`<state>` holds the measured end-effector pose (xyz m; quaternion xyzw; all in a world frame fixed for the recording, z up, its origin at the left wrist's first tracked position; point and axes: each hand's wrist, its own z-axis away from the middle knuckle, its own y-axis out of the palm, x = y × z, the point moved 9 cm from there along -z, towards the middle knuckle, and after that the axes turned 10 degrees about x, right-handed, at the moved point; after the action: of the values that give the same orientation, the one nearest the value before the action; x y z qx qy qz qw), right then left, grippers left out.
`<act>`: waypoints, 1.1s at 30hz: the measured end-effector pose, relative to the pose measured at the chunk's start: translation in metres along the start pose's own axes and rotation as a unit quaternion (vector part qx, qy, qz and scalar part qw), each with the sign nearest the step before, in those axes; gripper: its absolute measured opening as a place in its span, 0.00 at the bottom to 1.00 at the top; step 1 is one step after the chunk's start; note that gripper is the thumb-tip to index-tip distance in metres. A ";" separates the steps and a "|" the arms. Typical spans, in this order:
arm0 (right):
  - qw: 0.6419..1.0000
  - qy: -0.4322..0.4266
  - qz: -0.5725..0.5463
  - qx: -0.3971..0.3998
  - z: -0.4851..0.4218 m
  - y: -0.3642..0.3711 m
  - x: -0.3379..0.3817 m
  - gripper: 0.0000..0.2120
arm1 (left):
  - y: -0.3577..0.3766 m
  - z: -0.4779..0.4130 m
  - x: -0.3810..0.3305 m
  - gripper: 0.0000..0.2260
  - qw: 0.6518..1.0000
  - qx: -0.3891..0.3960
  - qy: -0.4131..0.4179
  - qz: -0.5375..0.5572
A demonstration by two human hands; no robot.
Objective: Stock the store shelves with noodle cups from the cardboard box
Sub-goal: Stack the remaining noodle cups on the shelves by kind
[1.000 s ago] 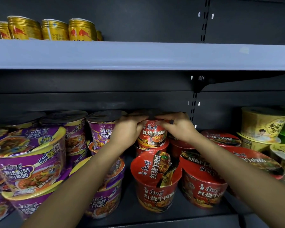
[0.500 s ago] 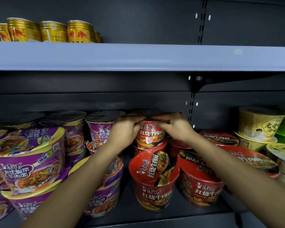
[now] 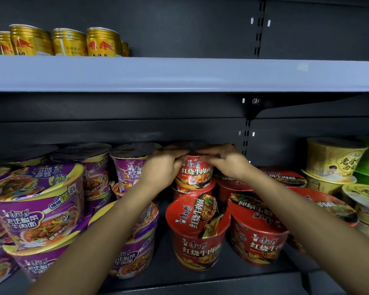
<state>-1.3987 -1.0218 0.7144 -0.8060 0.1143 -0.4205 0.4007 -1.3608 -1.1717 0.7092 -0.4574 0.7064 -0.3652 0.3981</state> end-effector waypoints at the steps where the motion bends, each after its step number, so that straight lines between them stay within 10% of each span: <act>1: 1.000 0.001 0.000 0.000 0.001 0.000 0.001 0.15 | 0.002 -0.001 0.002 0.17 1.000 0.005 -0.008 -0.002; 33: 0.998 0.037 0.040 0.037 0.008 0.002 0.012 0.16 | -0.006 0.010 -0.009 0.18 0.998 0.035 -0.046 -0.024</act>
<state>-1.3849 -1.0252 0.7171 -0.7693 0.1455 -0.4373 0.4424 -1.3471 -1.1667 0.7118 -0.4763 0.6631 -0.3773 0.4371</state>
